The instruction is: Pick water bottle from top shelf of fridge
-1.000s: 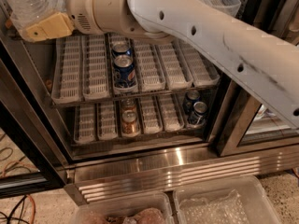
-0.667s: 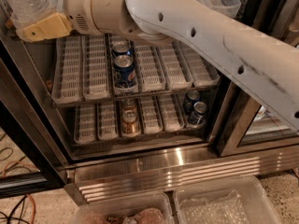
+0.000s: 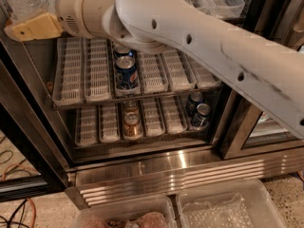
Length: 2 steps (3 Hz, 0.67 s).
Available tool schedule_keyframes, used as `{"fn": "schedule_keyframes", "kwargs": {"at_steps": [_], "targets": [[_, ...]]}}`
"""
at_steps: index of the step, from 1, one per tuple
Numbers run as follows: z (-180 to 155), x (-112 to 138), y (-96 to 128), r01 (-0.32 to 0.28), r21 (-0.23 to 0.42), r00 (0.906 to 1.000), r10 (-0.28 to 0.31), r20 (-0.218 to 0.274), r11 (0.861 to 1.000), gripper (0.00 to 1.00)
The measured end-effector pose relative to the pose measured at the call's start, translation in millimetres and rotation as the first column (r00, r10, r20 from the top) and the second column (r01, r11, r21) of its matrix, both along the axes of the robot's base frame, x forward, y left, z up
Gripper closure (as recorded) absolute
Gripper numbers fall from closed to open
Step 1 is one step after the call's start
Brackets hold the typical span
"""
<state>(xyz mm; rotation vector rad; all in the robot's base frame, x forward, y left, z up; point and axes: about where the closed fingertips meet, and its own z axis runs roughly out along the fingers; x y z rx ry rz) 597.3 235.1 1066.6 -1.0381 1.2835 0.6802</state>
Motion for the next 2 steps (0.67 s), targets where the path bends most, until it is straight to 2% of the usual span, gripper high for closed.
{"fn": "schedule_keyframes", "kwargs": {"at_steps": [2], "targets": [[7.7,-9.0,11.0,0.049,0.024,0.9987,-0.049,-0.015,0.999,0.0]]}}
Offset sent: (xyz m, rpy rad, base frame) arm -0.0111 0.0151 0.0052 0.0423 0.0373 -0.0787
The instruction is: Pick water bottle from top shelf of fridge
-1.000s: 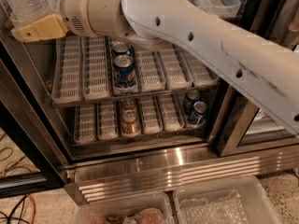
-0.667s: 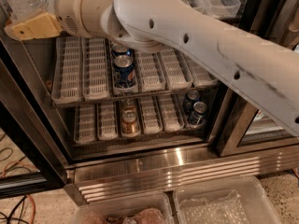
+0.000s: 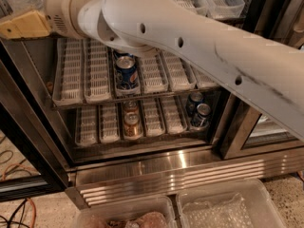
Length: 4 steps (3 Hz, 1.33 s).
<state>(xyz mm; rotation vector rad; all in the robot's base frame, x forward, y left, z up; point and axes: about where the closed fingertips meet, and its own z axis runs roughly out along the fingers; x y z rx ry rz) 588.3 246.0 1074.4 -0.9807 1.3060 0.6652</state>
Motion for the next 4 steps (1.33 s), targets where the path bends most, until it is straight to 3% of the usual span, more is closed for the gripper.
{"fn": "schedule_keyframes", "kwargs": {"at_steps": [1,2,4], "targets": [[-11.1,-0.5,20.4,-0.006,0.007,0.9997,0.006,-0.024,1.0,0.0],[-12.2,1.5,26.7,-0.01,0.008,0.9996,0.01,-0.027,1.0,0.0],[-2.5,9.1,15.5,0.037,0.029,0.9992,-0.037,-0.013,0.999,0.0]]}}
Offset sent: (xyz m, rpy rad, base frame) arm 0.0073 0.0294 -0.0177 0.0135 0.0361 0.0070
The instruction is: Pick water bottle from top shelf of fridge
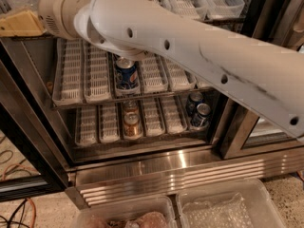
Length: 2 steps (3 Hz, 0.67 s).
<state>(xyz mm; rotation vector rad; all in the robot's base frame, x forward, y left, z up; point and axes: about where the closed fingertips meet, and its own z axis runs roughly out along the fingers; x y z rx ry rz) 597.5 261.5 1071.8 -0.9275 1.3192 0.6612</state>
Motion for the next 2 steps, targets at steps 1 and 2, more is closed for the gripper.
{"fn": "schedule_keyframes", "kwargs": {"at_steps": [1,2], "targets": [[0.1,3.8,-1.5,0.012,0.007,0.9999,-0.012,-0.004,1.0,0.1],[-0.1,6.5,1.1,0.014,0.013,0.9998,-0.014,-0.011,1.0,0.1]]}}
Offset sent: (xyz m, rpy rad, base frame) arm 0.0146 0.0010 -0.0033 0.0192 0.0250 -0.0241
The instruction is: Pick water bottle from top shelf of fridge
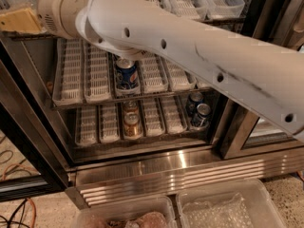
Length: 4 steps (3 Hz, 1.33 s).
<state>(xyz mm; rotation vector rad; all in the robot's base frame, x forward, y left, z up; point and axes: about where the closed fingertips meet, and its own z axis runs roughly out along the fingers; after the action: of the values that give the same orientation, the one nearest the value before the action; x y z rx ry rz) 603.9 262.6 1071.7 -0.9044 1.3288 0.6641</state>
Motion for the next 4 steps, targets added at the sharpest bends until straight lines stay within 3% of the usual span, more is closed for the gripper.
{"fn": "schedule_keyframes", "kwargs": {"at_steps": [1,4], "targets": [[0.1,1.5,2.4,-0.001,0.005,1.0,0.001,-0.005,1.0,0.29],[-3.0,3.0,2.8,0.001,0.009,0.9999,0.0,-0.014,1.0,0.98]]}}
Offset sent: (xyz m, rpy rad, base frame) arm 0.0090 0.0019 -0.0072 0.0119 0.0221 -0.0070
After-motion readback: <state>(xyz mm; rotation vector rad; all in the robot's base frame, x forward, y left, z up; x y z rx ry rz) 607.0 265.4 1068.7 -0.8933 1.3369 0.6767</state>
